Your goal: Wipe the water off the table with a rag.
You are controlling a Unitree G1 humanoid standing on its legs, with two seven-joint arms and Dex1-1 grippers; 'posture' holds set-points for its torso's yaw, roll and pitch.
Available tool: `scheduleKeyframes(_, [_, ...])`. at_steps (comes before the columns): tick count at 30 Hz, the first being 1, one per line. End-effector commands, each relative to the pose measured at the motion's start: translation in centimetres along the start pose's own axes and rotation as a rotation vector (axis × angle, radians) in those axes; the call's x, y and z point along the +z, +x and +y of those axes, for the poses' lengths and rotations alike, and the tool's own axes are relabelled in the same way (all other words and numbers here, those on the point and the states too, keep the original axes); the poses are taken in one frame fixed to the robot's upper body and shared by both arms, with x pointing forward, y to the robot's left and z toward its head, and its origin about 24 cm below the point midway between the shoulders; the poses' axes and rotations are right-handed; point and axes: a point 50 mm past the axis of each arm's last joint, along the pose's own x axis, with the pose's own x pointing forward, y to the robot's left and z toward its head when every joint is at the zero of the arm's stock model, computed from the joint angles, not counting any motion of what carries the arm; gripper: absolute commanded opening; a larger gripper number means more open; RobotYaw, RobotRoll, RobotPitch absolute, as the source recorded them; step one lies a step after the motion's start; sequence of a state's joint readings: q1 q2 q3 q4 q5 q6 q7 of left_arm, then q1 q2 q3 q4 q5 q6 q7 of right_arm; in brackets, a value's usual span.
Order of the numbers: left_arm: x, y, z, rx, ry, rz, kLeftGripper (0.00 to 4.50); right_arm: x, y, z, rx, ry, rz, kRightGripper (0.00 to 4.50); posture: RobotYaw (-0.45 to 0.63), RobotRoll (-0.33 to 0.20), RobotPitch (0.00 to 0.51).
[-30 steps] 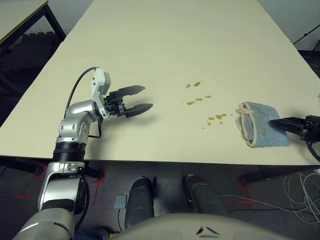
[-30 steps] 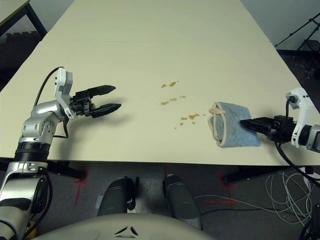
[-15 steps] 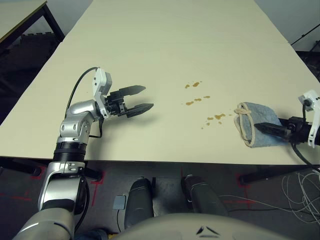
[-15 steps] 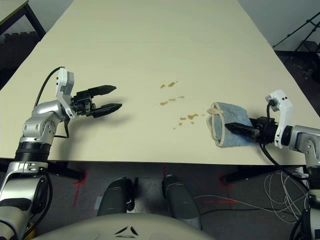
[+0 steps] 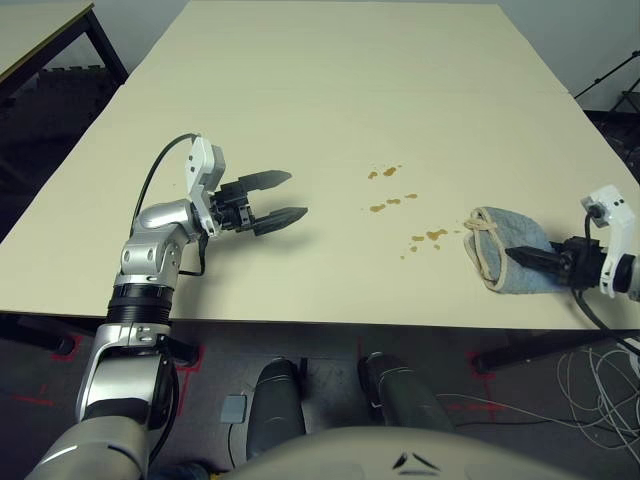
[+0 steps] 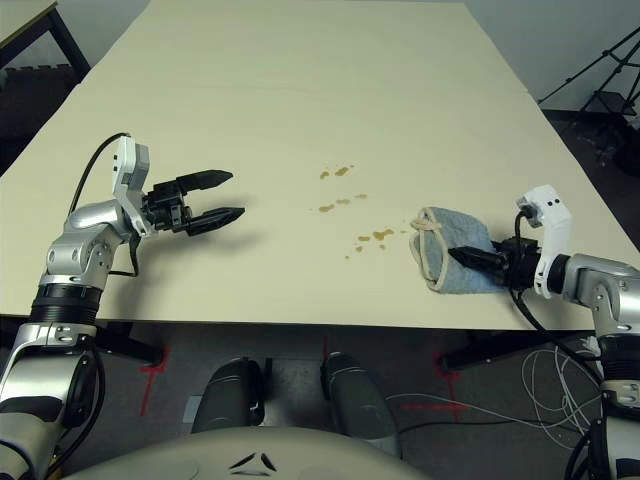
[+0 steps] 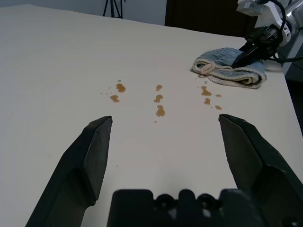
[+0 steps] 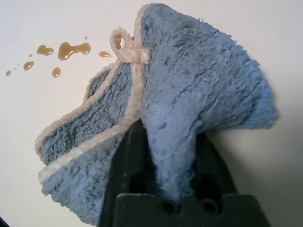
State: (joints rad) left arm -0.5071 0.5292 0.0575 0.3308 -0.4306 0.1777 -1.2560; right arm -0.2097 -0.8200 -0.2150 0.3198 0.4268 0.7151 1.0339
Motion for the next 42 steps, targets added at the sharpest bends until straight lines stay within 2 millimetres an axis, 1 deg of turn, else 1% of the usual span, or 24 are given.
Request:
scheduleKeyframes(1, [-0.3,0.1,0.0,-0.003,0.002,0.025,4.5,-0.9,0.4,-0.2,-0.019,0.027,0.018,0.19,-0.26,0.0,0.114])
scheduleKeyframes(2, [-0.4,0.0,0.1,-0.002,0.002,0.026,4.5,-0.6,0.3,-0.2,-0.021,0.026,0.001,0.07,-0.26,0.0,0.115])
scheduleKeyframes(6, [-0.4,-0.1,0.2,-0.001,0.002,0.031,4.5,0.9,-0.1,-0.2,-0.027,0.036,-0.074,0.06,-0.26,0.0,0.117])
scheduleKeyframes(10, [-0.4,-0.3,0.2,-0.001,0.001,0.038,4.5,2.5,-0.5,0.4,-0.035,0.043,-0.127,0.06,-0.26,0.0,0.121])
scheduleKeyframes(13, [-0.4,-0.3,0.2,-0.002,0.0,0.041,4.5,2.9,0.2,1.2,-0.041,0.031,-0.122,0.06,-0.26,0.0,0.122])
scheduleKeyframes(18, [-0.4,-0.4,0.2,-0.001,0.001,0.046,4.5,2.0,1.9,2.2,-0.048,0.001,-0.063,0.06,-0.26,0.0,0.123])
scheduleKeyframes(20, [-0.4,-0.7,0.3,0.001,0.008,0.057,4.5,1.1,3.1,2.8,-0.032,-0.006,-0.033,0.05,-0.26,0.0,0.124])
scheduleKeyframes(22, [-0.3,-0.9,0.3,0.002,0.009,0.061,4.5,0.6,3.9,3.4,-0.018,-0.013,-0.014,0.05,-0.25,0.0,0.126])
scheduleKeyframes(25, [-0.3,-1.1,0.3,0.007,0.011,0.065,4.5,0.0,5.1,4.7,0.029,-0.011,0.011,0.05,-0.24,0.0,0.128])
scheduleKeyframes(29, [-0.2,-1.2,0.3,0.009,0.012,0.067,4.5,-0.6,6.0,6.2,0.091,-0.014,0.037,0.05,-0.24,0.0,0.13])
scheduleKeyframes(32, [-0.2,-1.2,0.3,0.011,0.013,0.069,4.5,-1.0,7.1,8.3,0.171,-0.026,0.062,0.05,-0.24,0.0,0.132])
scheduleKeyframes(42, [-0.3,-1.2,0.3,0.012,0.012,0.07,4.5,-1.4,8.9,13.2,0.335,-0.059,0.105,0.05,-0.24,0.0,0.137])
